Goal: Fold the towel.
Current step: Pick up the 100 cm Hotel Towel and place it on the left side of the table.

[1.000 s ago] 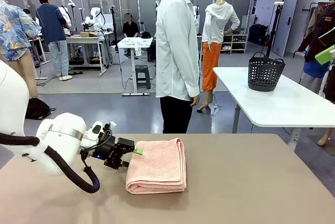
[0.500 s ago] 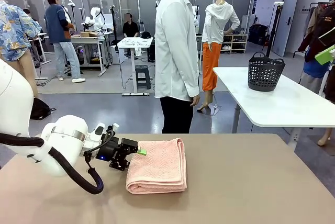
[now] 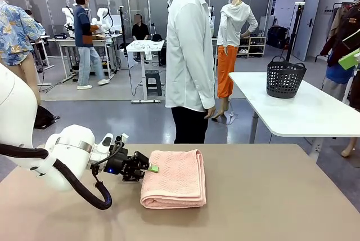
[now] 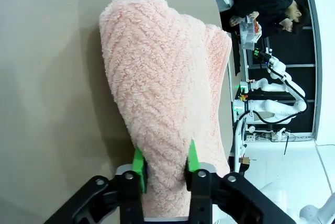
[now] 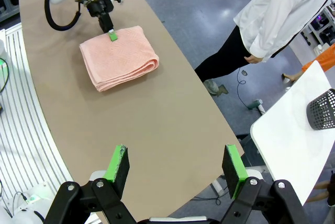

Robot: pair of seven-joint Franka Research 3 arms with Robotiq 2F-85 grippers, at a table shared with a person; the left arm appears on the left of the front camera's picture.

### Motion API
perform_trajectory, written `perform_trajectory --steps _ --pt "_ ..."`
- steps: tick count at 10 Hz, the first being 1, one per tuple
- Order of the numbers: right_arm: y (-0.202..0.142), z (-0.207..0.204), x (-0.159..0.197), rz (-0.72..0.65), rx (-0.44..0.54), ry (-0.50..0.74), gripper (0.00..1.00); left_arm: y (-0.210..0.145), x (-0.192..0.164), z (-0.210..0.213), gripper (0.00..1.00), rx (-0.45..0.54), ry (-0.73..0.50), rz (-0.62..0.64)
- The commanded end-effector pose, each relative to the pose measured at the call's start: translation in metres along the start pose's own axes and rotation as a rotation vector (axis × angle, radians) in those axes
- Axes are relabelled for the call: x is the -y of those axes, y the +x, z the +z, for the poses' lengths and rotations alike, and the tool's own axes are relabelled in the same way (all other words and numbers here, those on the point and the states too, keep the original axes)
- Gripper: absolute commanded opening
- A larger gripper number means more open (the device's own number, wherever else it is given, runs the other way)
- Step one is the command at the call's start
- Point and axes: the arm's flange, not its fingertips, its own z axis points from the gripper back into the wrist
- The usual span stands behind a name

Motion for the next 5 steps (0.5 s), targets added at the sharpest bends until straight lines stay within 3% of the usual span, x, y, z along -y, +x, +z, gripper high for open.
perform_trajectory --steps 1,5 --pt "0.0018 0.0008 0.0014 -0.001 -0.006 0.006 0.91 0.0010 -0.0008 -0.0084 0.00 0.022 -0.038 -0.024" --pt "0.0018 0.0008 0.0014 -0.001 -0.006 0.006 0.91 -0.0029 0.0019 -0.0135 0.00 0.002 -0.042 -0.030"
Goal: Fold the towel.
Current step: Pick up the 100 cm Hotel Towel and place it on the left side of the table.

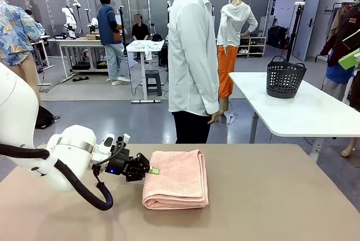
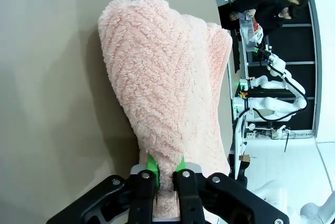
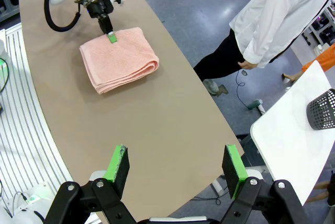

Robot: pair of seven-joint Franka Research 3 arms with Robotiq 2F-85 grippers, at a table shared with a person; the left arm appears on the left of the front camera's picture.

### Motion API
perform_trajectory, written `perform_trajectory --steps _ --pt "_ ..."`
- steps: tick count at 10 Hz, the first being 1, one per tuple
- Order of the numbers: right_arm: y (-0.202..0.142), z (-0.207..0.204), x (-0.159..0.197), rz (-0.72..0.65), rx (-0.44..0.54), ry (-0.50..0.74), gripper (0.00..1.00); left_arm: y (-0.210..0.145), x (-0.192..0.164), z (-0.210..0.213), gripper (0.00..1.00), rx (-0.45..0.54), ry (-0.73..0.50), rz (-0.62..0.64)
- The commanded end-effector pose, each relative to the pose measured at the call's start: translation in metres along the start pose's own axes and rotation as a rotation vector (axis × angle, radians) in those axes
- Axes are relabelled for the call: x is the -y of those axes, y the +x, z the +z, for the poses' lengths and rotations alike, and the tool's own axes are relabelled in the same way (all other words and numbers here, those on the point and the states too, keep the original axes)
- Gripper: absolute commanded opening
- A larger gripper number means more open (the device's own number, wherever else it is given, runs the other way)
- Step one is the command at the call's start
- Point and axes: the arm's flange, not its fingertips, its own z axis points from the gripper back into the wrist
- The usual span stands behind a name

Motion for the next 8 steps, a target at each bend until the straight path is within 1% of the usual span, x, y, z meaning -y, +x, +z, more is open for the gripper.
perform_trajectory --steps 1,2,3,7,8 --pt "0.002 0.001 0.001 -0.001 -0.006 0.006 0.91 -0.002 -0.001 -0.014 0.00 0.003 -0.046 -0.026" --pt "0.002 0.001 0.001 -0.001 -0.006 0.006 0.91 -0.004 0.003 -0.021 0.00 -0.002 -0.072 -0.071" --pt "0.002 0.001 0.001 -0.001 -0.006 0.006 0.91 -0.001 0.001 -0.002 0.00 -0.005 -0.003 -0.002" --pt "0.002 0.001 0.001 -0.001 -0.006 0.006 0.91 -0.001 0.001 -0.002 0.00 -0.005 -0.003 -0.002" --pt "0.002 0.001 0.001 -0.001 -0.006 0.006 0.91 -0.002 0.001 -0.002 0.13 -0.011 -0.004 -0.015"
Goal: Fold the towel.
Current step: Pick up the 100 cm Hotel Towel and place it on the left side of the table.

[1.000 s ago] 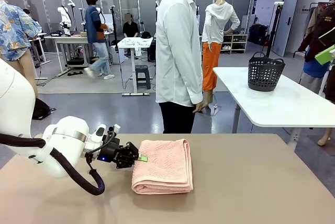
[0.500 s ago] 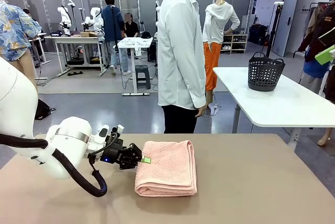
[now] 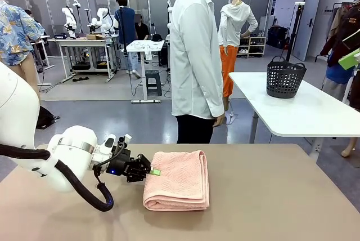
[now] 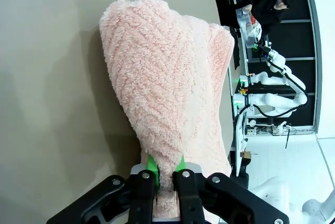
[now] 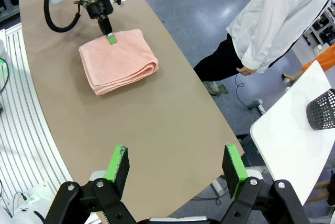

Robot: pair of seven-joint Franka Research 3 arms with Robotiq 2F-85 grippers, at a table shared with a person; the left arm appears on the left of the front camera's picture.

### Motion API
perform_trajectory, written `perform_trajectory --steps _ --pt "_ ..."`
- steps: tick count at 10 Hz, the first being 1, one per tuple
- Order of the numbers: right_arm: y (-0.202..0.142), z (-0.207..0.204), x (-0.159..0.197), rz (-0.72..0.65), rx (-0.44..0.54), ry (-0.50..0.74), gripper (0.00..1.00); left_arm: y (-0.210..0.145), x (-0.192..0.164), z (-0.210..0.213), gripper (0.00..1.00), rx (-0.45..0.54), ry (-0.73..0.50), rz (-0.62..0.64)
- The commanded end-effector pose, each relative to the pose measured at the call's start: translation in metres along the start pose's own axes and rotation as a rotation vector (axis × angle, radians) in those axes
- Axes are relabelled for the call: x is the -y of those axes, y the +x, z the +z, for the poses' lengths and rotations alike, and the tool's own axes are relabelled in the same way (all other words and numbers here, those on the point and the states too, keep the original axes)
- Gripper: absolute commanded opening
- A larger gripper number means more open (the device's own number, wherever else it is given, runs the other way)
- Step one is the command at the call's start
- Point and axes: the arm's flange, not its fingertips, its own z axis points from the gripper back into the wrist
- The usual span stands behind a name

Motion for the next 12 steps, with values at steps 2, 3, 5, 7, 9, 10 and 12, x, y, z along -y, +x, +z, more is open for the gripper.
perform_trajectory --steps 2,3,5,7,9,10,12 --pt "0.002 0.001 0.001 -0.001 -0.006 0.006 0.91 0.007 0.023 0.044 0.13 -0.077 0.022 -0.027" --pt "0.002 0.001 0.001 -0.001 -0.006 0.006 0.91 0.008 0.027 0.070 0.13 -0.075 0.039 -0.031" --pt "0.002 0.001 0.001 -0.001 -0.006 0.006 0.91 0.008 0.025 0.125 0.13 -0.088 0.049 -0.036" --pt "0.002 0.001 0.001 -0.001 -0.006 0.006 0.91 0.007 0.022 0.181 0.13 -0.097 0.093 -0.025" --pt "0.002 0.001 0.001 -0.001 -0.006 0.006 0.91 0.006 0.015 0.252 0.13 -0.046 0.127 -0.030" --pt "0.002 0.001 0.001 -0.001 -0.006 0.006 0.91 0.004 0.007 0.281 0.13 -0.030 0.152 -0.029" --pt "0.002 0.001 0.001 -0.001 -0.006 0.006 0.91 0.003 -0.012 0.335 0.13 0.042 0.187 -0.052"
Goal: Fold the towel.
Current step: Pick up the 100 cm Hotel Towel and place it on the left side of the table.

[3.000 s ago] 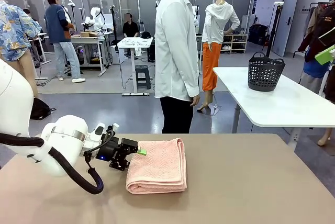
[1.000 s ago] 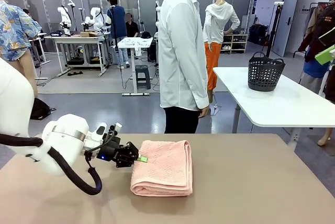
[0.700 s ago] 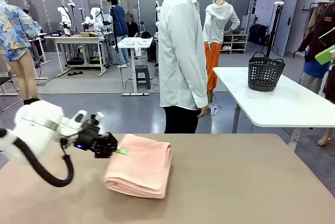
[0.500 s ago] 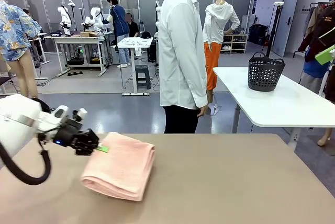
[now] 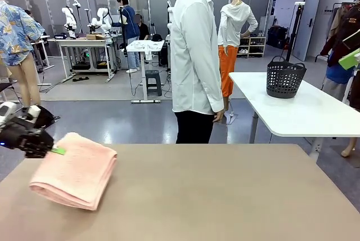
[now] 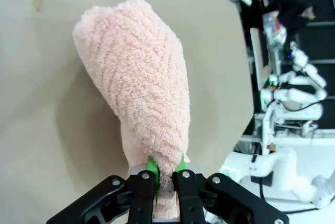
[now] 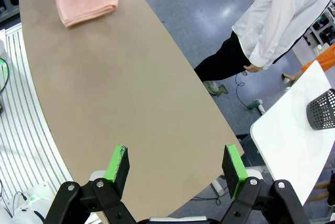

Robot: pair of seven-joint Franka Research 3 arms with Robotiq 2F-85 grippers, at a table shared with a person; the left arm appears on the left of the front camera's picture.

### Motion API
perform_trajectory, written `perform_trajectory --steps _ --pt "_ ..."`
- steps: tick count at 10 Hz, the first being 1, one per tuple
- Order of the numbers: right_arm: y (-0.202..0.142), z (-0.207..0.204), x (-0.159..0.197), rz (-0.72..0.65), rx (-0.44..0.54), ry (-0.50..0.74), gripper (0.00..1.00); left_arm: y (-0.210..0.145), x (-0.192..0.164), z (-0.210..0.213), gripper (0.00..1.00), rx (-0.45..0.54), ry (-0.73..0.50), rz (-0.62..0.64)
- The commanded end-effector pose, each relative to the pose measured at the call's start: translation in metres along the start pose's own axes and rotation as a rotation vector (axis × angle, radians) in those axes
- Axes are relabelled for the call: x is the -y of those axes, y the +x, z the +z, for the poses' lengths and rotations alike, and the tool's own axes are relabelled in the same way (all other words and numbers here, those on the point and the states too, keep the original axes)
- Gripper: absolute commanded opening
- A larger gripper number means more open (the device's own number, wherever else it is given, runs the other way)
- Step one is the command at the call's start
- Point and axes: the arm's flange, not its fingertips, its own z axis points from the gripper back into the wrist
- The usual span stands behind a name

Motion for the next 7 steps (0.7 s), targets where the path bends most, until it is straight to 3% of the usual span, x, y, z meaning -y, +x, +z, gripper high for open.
perform_trajectory --steps 1,6,7 --pt "0.002 0.001 0.001 -0.001 -0.006 0.005 0.91 -0.002 -0.017 0.031 0.13 0.008 -0.002 -0.007" --pt "0.002 0.001 0.001 -0.001 -0.006 0.005 0.91 -0.012 -0.063 0.054 0.13 -0.021 0.082 -0.014" --pt "0.002 0.001 0.001 -0.001 -0.006 0.005 0.91 -0.011 -0.068 0.054 0.17 -0.018 0.099 -0.009"
